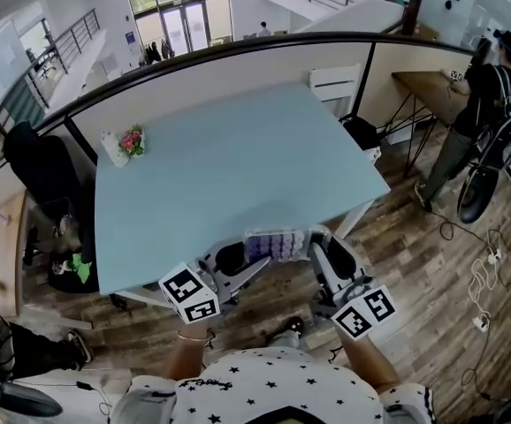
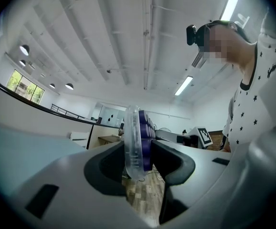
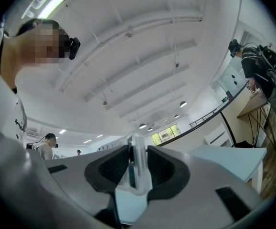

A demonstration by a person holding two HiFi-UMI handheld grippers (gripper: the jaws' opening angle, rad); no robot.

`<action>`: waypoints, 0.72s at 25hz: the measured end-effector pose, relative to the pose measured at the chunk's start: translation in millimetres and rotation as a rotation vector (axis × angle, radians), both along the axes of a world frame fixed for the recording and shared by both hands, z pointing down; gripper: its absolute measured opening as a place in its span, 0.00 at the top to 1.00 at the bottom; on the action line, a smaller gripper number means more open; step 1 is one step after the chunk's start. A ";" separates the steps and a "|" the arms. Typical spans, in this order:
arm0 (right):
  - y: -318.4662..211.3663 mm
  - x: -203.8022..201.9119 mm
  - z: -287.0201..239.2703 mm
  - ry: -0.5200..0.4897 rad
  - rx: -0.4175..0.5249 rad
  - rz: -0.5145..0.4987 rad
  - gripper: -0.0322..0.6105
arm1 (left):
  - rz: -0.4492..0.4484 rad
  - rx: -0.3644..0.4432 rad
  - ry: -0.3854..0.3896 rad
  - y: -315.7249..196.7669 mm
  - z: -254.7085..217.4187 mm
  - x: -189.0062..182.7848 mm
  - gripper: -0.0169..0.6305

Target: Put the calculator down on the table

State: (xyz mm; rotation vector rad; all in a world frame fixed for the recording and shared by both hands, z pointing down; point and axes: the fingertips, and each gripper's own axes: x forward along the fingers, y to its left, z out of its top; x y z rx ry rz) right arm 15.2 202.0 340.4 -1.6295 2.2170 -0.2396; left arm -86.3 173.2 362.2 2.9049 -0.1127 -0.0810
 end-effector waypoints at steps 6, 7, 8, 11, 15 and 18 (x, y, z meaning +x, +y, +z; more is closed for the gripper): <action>-5.7 37.2 -1.5 -0.017 0.015 -0.029 0.79 | -0.033 0.015 -0.015 -2.6 -3.3 36.0 0.71; -7.1 42.0 -0.9 -0.021 0.014 -0.035 0.79 | -0.039 0.016 -0.019 -3.4 -3.2 40.7 0.71; -8.2 46.4 -0.1 -0.023 0.013 -0.041 0.79 | -0.044 0.016 -0.021 -3.9 -2.7 44.9 0.71; -10.9 56.4 1.9 -0.022 0.016 -0.058 0.79 | -0.061 0.015 -0.023 -4.9 -0.1 54.5 0.71; -18.8 64.3 5.2 -0.023 0.014 -0.072 0.79 | -0.081 0.009 -0.027 -10.9 3.6 61.9 0.71; -27.9 67.7 8.4 -0.025 0.005 -0.089 0.79 | -0.097 0.003 -0.030 -18.2 6.3 65.0 0.71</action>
